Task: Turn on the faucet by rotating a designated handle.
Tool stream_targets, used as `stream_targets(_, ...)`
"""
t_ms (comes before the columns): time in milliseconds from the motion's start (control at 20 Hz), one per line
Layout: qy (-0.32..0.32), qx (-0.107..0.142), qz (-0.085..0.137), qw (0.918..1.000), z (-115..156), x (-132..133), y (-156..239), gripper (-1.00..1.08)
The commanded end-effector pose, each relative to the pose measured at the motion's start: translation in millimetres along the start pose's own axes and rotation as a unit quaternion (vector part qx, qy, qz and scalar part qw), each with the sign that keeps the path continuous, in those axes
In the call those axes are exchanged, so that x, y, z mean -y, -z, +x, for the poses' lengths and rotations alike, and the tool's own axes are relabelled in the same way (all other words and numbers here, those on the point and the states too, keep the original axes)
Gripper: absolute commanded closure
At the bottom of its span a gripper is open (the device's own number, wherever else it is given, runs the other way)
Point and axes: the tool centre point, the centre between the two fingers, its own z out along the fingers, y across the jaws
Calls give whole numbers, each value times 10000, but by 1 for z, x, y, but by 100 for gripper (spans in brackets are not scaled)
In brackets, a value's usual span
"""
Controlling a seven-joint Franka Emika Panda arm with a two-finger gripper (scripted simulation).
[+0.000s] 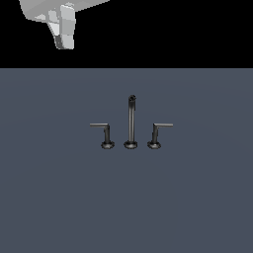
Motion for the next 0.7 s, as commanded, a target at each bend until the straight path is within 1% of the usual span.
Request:
stream_targets(0,-255,1,0,9997,4,11,-14,108)
stream_targets(300,-818,2,-9,9967,16,36,-44,108)
stream_targets(650,-1418,1,-22,9899,32,60,-76,108)
